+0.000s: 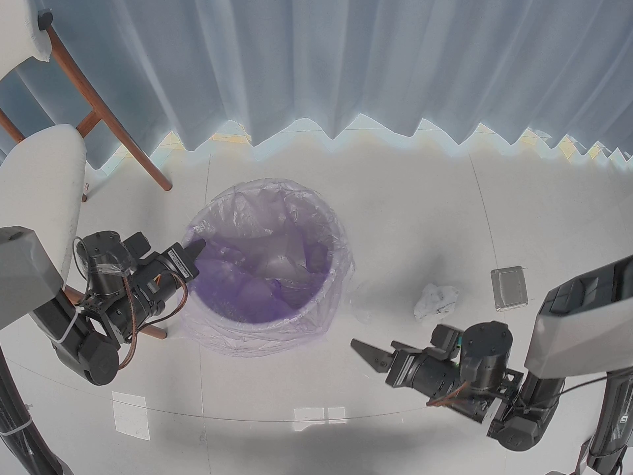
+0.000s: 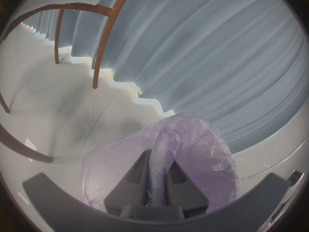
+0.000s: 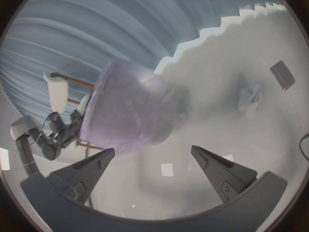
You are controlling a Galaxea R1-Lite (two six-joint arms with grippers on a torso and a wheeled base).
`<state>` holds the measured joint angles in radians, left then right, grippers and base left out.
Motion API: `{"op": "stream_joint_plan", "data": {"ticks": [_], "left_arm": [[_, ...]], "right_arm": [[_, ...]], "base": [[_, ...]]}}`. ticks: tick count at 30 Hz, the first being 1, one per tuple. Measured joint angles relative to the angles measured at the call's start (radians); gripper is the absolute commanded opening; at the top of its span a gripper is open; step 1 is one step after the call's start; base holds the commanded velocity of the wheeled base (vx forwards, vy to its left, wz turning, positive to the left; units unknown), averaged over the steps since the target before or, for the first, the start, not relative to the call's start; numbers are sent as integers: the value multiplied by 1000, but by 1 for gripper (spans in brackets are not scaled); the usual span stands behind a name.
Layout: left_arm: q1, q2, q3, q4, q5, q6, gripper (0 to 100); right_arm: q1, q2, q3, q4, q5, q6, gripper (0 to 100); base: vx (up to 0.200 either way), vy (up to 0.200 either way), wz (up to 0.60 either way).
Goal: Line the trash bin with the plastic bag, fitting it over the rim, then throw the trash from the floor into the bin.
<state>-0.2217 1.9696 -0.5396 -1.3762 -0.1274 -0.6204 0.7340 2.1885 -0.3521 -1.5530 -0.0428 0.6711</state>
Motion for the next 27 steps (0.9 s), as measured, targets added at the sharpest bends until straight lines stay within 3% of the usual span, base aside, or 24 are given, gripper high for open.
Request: {"op": "stream_joint_plan", "data": {"ticks": [5,8,15,20,27], "left_arm": [[-11,60,1,-86,22,37,0],[-23,89,2,-109,28,50,0],[-79,152,9,-161,50,63,0],[-127,204,11,-175,74,67,0],[-159,259,6,-177,96,103,0]], "right_arm": [[-154,27,-66,31,2,-58,100],[-224,37,-143,121,3,-79,100],[-341,75,-322,351,0,-166,100],[-422,135,-398,374,-22,-247,100],[-486,182,-424,377,-28,-285,100]], "base": [[0,0,0],[0,0,0],[0,0,0],[0,0,0],[0,0,0]]}}
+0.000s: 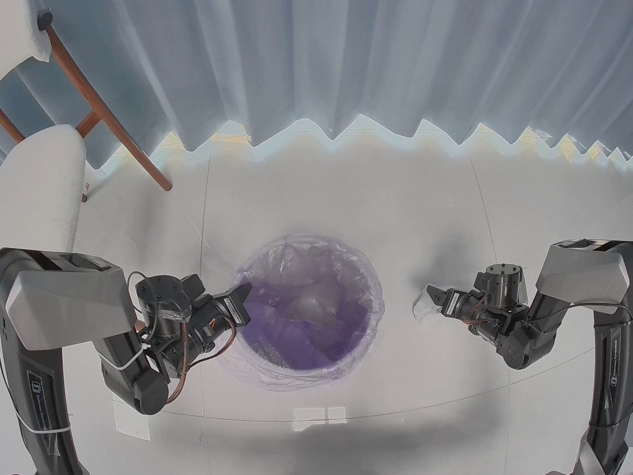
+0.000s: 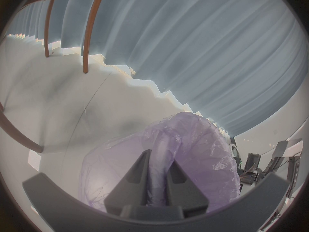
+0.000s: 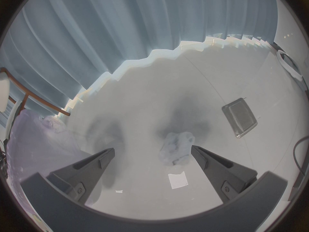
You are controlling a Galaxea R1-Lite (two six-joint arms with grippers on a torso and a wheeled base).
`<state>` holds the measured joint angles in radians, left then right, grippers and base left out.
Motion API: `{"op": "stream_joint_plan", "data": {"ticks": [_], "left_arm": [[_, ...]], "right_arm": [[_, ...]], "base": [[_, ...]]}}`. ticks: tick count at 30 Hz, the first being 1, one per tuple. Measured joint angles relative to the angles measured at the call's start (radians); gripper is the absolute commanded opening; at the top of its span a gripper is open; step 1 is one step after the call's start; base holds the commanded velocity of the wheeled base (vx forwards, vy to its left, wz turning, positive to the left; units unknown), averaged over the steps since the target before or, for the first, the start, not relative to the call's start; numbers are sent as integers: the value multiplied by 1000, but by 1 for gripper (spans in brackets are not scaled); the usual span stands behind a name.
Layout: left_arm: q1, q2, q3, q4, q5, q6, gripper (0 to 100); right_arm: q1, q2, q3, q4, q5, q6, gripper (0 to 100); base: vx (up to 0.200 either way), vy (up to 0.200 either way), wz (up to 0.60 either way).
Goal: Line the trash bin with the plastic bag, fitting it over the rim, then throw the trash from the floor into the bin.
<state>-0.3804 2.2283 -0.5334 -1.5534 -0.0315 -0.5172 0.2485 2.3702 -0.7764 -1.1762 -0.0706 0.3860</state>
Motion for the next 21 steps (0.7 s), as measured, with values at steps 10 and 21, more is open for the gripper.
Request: {"op": "stream_joint_plan", "data": {"ticks": [10,21], "left_arm": [[-6,61,-52,0,47,38,0],[-4,111,-92,0,88,40,0]], "right_arm": [[-42,11,13,-76,-34,-73,100],[-44,10,27,-124,-46,-94,100]], "base": [[0,0,0],[0,0,0]]}}
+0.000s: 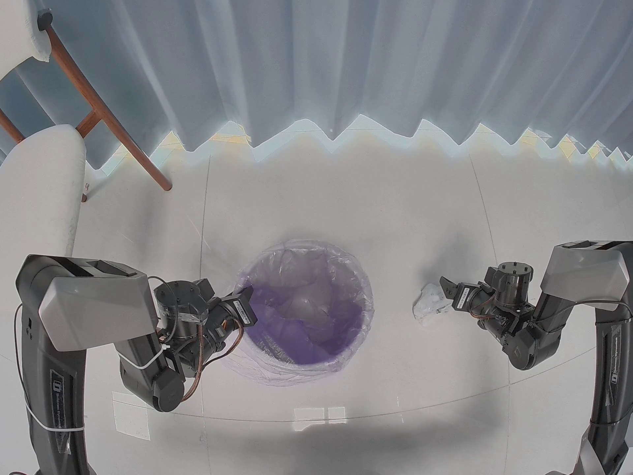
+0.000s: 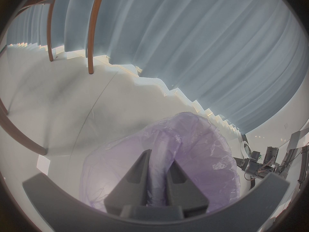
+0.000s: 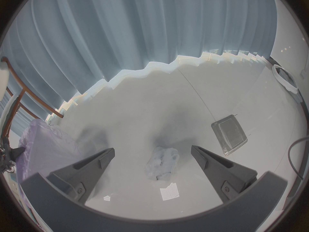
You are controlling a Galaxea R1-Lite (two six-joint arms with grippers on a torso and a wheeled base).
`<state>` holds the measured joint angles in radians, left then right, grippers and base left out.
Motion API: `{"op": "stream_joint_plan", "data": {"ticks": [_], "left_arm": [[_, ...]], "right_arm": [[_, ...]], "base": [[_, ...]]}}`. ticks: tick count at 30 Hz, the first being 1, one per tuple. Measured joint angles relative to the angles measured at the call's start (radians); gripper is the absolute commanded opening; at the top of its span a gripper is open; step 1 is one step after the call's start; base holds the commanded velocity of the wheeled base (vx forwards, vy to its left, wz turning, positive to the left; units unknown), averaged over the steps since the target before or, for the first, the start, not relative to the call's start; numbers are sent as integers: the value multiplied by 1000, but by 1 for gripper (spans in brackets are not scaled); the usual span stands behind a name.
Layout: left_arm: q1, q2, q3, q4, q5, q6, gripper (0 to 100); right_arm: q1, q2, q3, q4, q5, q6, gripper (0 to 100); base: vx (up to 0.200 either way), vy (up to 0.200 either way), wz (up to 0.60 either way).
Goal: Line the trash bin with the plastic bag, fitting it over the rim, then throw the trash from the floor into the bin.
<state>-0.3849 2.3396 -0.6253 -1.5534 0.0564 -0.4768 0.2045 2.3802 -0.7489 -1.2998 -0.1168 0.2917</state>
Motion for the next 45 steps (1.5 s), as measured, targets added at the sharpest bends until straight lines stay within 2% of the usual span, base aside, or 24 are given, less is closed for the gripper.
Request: {"op": "stream_joint_plan", "data": {"ticks": [6,7,21,35,39,45], "left_arm": [[0,9,-1,0,0,-4,0],[0,11,0,0,0,-4,100],[5,-11,4,0,-1,-11,100],[48,-169,27,1,-10,-6,100],[68,-233,43,2,-33,-4,100],[85,-325,97,38,-97,0,100]], "right_arm": [[4,-4,4,-19,0,0,100],[4,-4,8,-24,0,0,100],[5,-18,60,-77,0,-1,100],[14,-47,110,-114,4,3,100],[43,-61,124,-144,14,7,100],[155,-96,200,-183,24,31,100]], "base": [[0,0,0],[0,0,0],[0,0,0],[0,0,0],[0,0,0],[0,0,0]]}}
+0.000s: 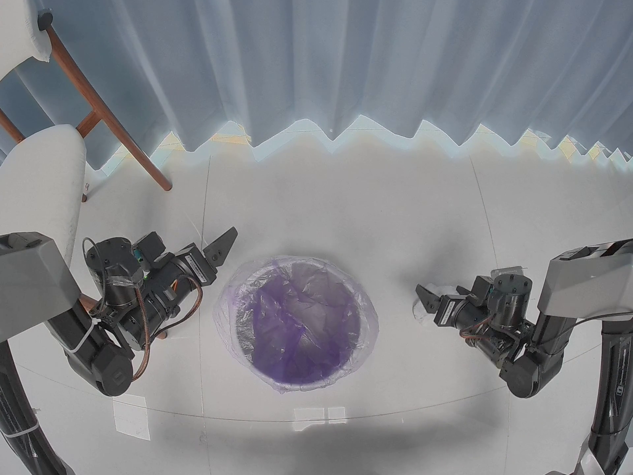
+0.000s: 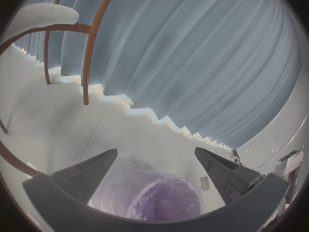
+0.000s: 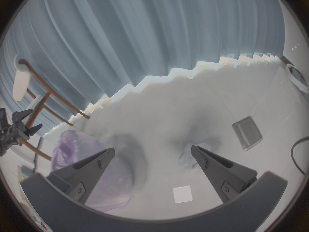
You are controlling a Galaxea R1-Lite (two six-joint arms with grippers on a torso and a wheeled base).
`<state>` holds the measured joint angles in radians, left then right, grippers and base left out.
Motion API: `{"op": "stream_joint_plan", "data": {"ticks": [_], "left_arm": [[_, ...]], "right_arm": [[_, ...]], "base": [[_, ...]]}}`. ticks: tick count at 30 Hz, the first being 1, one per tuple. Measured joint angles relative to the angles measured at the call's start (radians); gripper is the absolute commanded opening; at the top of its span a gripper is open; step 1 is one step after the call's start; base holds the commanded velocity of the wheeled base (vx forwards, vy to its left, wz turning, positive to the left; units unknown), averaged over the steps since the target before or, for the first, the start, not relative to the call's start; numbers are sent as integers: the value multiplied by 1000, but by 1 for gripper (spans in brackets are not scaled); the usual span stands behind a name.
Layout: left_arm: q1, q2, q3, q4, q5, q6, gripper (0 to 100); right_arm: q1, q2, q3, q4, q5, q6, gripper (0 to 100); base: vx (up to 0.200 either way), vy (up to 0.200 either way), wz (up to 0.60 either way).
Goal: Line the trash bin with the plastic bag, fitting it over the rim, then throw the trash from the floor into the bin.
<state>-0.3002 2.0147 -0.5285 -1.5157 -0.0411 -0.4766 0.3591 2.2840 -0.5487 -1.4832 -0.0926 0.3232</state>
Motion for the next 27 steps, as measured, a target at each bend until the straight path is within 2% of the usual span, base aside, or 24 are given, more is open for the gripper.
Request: {"op": "stream_joint_plan", "data": {"ticks": [8,13,20,27], "left_arm": [[24,-29,46,20,-35,30,100],[26,-7,76,19,-51,82,100],[21,24,91,-4,-53,96,100],[8,41,103,-28,-56,119,100]], "right_arm": [[204,-11,141,-69,-1,141,100],[293,12,157,-70,-13,159,100],[346,85,69,-61,-44,140,100],[354,164,-94,40,-63,104,100]], "base": [[0,0,0],[0,0,0],[0,0,0],[0,0,0]]}}
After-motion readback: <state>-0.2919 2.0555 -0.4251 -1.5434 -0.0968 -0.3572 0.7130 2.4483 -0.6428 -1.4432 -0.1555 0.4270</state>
